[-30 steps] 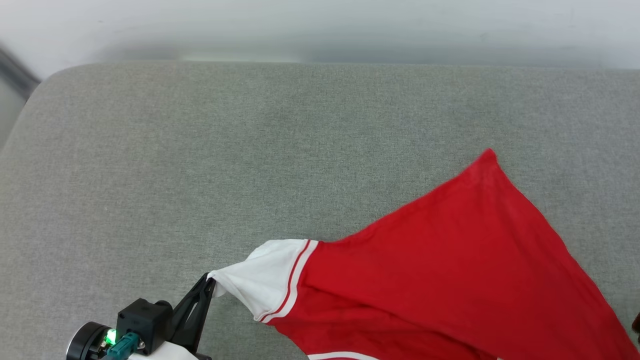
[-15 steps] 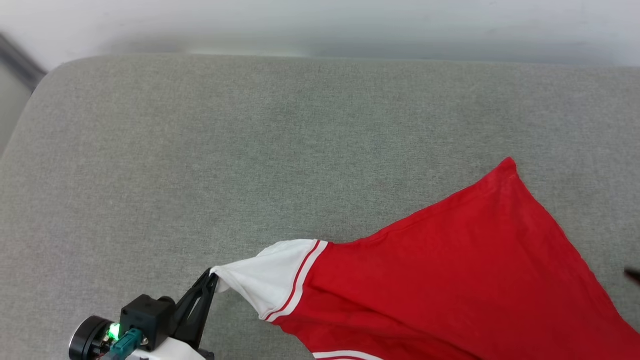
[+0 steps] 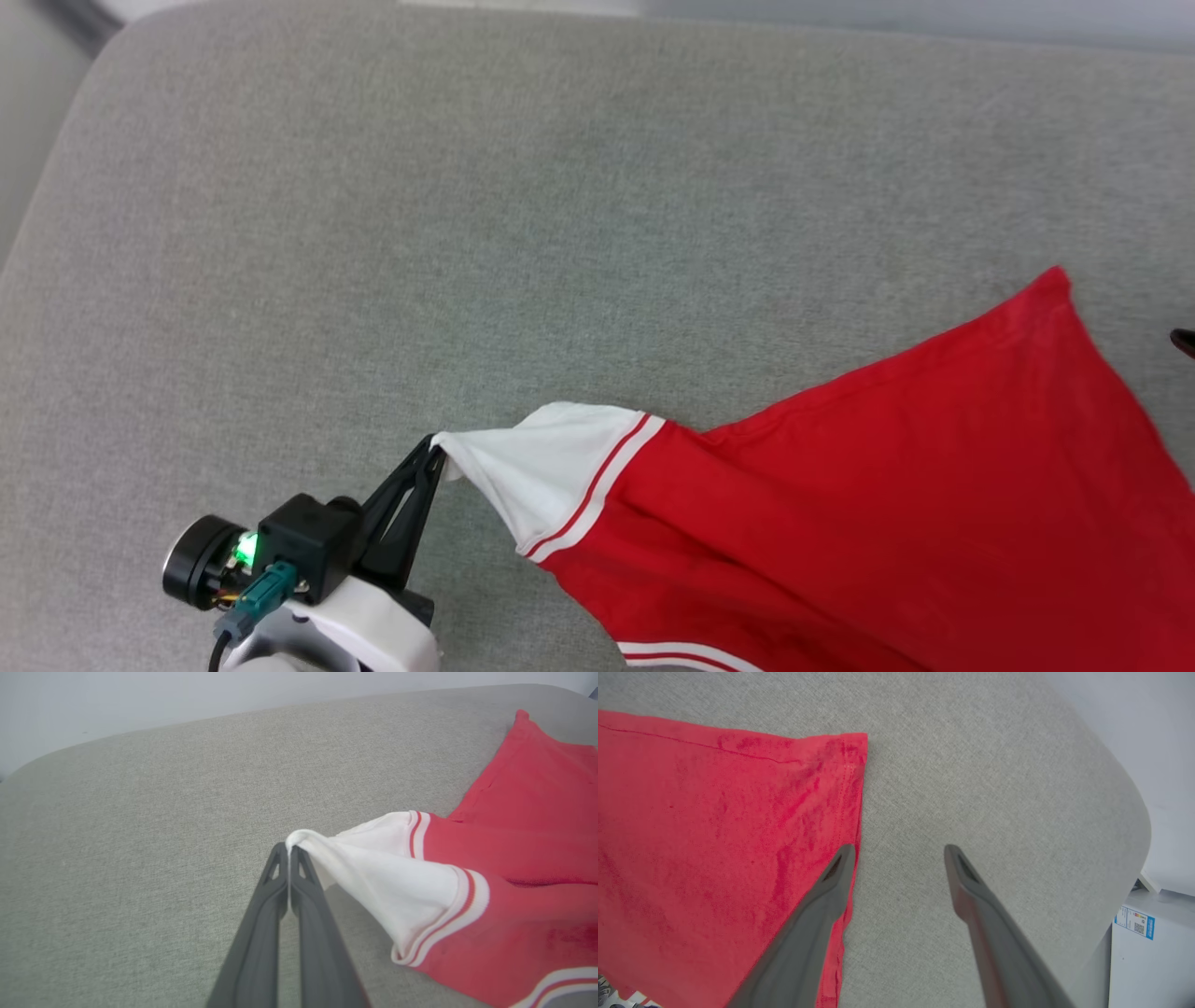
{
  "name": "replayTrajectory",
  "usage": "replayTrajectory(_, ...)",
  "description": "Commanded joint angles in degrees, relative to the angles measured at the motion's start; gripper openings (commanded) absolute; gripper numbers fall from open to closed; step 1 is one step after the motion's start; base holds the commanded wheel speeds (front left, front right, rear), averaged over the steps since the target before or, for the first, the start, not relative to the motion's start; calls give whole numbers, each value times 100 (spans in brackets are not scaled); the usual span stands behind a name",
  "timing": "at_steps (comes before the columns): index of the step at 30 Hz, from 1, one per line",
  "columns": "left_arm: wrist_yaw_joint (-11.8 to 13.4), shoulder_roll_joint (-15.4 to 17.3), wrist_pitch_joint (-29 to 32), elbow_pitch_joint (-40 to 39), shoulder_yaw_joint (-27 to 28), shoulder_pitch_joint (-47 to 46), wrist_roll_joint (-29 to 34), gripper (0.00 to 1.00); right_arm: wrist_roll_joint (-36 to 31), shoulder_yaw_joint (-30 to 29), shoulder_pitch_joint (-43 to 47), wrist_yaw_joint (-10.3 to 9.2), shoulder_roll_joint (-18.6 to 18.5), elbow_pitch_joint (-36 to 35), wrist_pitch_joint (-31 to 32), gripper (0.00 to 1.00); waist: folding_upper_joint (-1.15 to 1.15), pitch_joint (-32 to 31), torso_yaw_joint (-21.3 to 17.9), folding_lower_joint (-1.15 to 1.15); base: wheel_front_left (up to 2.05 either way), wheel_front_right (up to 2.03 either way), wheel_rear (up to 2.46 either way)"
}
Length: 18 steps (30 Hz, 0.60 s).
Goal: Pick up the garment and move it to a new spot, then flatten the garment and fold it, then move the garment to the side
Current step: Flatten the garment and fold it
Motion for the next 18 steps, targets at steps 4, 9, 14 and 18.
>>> replayTrajectory(4, -97, -176, -37, 59, -19, -317, 145, 0, -424, 613, -1049, -2, 678, 755, 416, 100, 0, 502, 299, -1, 0, 0, 0)
replayTrajectory(9, -128, -302, -60, 113, -10, -460, 212, 0, -639, 1055, -1427, -2, 1101, 1416, 320, 100, 0, 757, 426, -1, 0, 0, 0)
replayTrajectory(14, -154, -379, -89, 199, 7, -494, 220, 0, -579, 1740, -1159, 1, 1267, 1897, 212, 100, 0, 846, 473, -1, 0, 0, 0)
replayTrajectory(18, -176, -409, -102, 294, 34, -439, 179, 0, -440, 2039, -1142, 7, 1259, 1999, -112, 0, 0, 757, 415, -1, 0, 0, 0)
